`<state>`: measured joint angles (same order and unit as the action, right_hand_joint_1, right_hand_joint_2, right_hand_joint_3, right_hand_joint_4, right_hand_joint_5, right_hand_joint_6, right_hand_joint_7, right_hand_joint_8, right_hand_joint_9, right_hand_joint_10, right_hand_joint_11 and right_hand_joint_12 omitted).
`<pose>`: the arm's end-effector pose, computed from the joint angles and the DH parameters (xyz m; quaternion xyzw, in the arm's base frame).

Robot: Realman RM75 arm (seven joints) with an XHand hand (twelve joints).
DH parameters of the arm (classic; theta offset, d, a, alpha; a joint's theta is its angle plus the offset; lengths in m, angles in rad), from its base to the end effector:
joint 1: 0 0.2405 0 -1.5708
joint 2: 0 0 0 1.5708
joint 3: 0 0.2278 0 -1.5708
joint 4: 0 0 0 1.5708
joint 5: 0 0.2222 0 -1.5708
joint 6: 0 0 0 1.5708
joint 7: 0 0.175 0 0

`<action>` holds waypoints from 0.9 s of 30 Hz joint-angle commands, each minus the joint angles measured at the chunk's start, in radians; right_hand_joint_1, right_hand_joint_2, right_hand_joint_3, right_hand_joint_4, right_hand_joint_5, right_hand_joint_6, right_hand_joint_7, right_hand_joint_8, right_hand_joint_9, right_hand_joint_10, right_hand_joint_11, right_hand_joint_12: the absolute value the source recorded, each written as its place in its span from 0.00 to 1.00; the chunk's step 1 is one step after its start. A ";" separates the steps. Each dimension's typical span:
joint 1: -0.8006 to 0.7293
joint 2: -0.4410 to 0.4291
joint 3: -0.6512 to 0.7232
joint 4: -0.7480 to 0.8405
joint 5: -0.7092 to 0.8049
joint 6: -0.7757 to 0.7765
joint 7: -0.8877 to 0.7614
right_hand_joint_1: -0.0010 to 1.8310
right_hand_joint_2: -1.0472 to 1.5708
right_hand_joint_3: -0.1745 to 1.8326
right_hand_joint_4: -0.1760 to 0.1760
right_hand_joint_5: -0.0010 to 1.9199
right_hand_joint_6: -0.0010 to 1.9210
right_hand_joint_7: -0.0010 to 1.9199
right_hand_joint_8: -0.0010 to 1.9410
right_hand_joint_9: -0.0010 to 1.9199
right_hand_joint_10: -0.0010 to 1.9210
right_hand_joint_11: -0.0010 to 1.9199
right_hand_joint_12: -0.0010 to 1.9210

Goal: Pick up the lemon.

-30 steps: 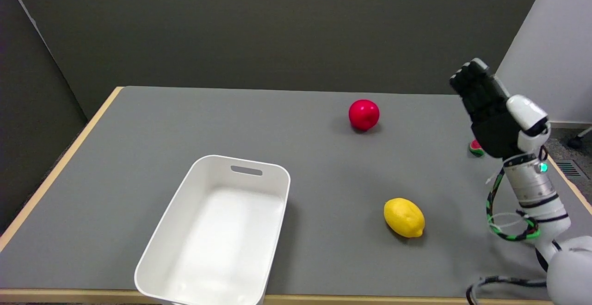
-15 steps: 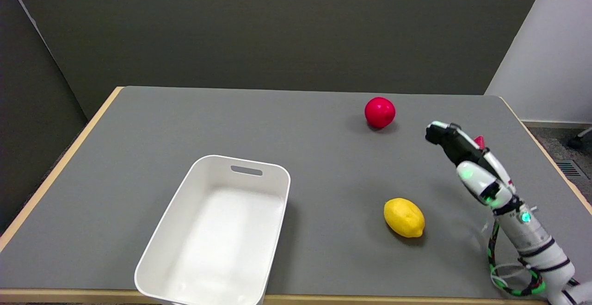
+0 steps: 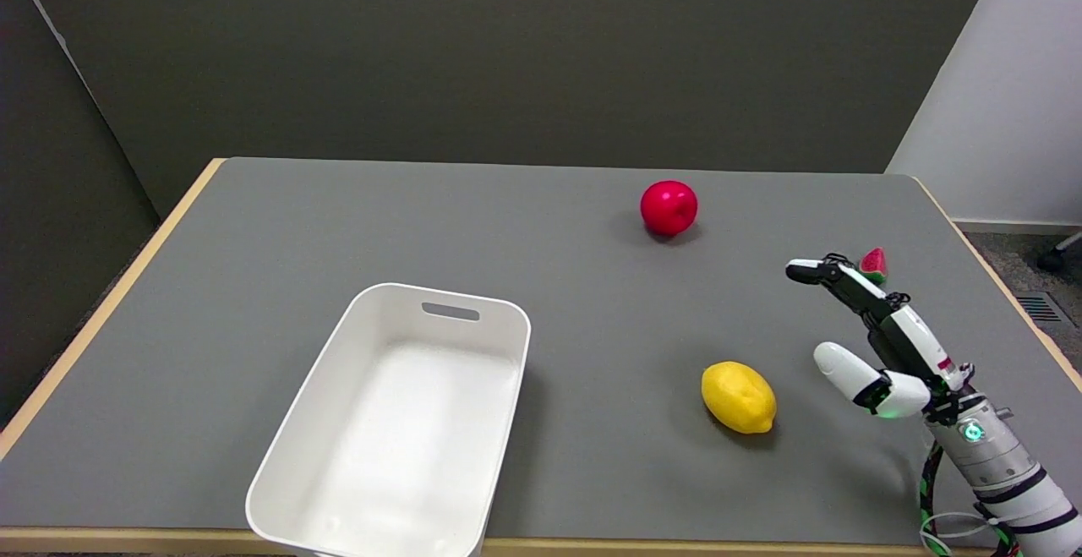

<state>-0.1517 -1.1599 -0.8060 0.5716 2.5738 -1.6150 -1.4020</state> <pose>-0.2948 -0.1960 0.4618 0.7105 -0.2325 0.4157 0.5180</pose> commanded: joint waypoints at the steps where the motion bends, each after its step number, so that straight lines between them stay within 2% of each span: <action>1: -0.043 -0.004 -0.087 0.094 -0.020 0.169 -0.185 0.27 0.65 0.50 0.29 0.15 0.28 0.19 0.21 0.09 0.40 0.00 0.45; 4: -0.049 -0.006 -0.139 0.115 -0.023 0.228 -0.262 0.27 0.65 0.50 0.29 0.15 0.28 0.19 0.21 0.09 0.41 0.00 0.45; 6: -0.064 -0.014 -0.166 0.133 -0.027 0.274 -0.315 0.27 0.63 0.56 0.28 0.15 0.30 0.17 0.26 0.09 0.39 0.00 0.48; 8: -0.088 -0.027 -0.184 0.167 -0.022 0.313 -0.382 0.27 0.63 0.55 0.26 0.15 0.31 0.18 0.27 0.10 0.40 0.00 0.49; 12: -0.159 -0.064 -0.182 0.302 0.001 0.415 -0.489 0.28 0.63 0.55 0.21 0.15 0.31 0.19 0.29 0.11 0.41 0.00 0.52; 18: -0.266 -0.136 -0.145 0.531 0.003 0.506 -0.526 0.27 0.62 0.55 0.13 0.15 0.32 0.20 0.30 0.12 0.43 0.00 0.52; 27: -0.354 -0.211 -0.119 0.703 0.003 0.474 -0.526 0.24 0.62 0.54 0.06 0.14 0.31 0.19 0.30 0.12 0.43 0.00 0.52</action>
<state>-0.3194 -1.2391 -0.9353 0.9195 2.5652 -1.2610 -1.7923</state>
